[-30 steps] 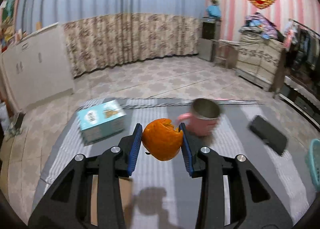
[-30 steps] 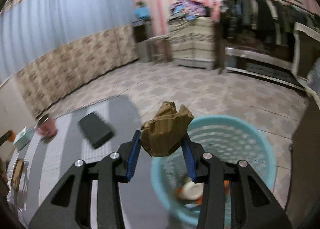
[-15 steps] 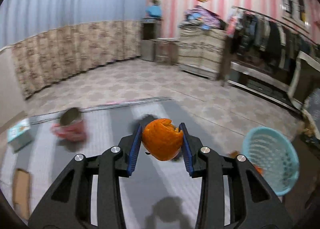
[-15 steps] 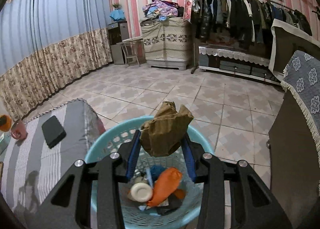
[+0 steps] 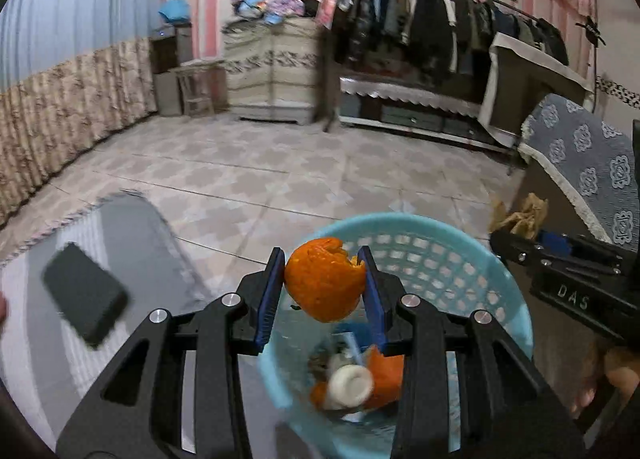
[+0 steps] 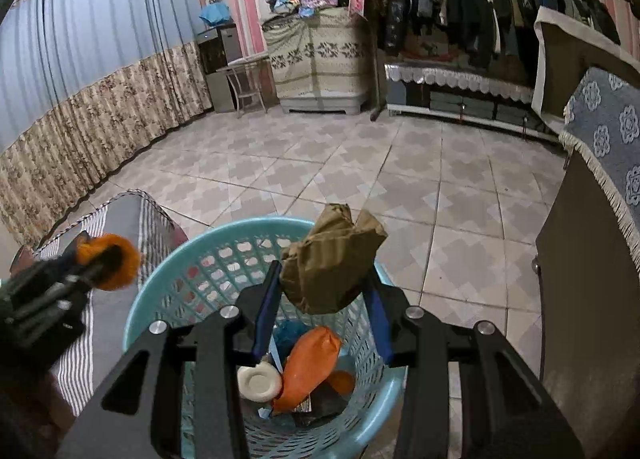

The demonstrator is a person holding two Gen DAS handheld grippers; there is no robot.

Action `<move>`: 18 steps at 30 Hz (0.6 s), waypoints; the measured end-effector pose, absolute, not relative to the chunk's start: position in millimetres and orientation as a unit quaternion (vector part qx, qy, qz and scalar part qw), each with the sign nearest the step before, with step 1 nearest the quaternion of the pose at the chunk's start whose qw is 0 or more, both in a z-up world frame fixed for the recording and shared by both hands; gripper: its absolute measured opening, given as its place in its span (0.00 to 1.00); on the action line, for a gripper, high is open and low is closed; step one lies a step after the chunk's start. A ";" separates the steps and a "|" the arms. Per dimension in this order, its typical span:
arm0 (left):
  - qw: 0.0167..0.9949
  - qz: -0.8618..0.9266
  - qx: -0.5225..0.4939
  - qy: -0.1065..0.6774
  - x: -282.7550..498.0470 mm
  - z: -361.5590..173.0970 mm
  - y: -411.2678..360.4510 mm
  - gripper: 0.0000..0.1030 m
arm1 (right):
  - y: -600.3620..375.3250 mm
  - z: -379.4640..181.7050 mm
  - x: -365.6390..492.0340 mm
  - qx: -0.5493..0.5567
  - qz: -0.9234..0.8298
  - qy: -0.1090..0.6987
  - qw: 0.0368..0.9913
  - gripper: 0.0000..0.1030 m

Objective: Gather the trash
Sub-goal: 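Open the left tool to drop the orange while the right releases the paper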

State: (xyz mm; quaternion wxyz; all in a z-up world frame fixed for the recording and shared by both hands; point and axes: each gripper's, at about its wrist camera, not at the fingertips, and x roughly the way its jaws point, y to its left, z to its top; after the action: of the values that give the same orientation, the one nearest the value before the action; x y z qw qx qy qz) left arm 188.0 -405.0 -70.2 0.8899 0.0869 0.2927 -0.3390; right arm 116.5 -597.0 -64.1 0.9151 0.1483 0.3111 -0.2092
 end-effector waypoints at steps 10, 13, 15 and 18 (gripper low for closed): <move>0.893 -0.319 0.081 0.307 212.8 -72.2 -412.4 0.70 | -595.3 -70.5 124.7 0.151 -0.195 0.326 0.912 0.39; 0.906 -0.292 0.090 0.294 213.4 -63.3 -397.3 0.83 | -588.3 -71.2 129.3 0.141 -0.189 0.332 0.913 0.39; 0.912 -0.276 0.096 0.287 214.2 -58.6 -385.4 0.86 | -583.2 -71.7 133.1 0.133 -0.185 0.336 0.914 0.39; 0.920 -0.256 0.082 0.286 215.5 -51.8 -358.1 0.91 | -581.2 -71.4 139.5 0.127 -0.178 0.340 0.915 0.39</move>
State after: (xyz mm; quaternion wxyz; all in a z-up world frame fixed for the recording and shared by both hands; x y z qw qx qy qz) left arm 215.5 -358.1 -51.8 0.9197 0.0821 0.2859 -0.2562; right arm 139.5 -581.2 -71.4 0.9147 0.1266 0.3399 -0.1781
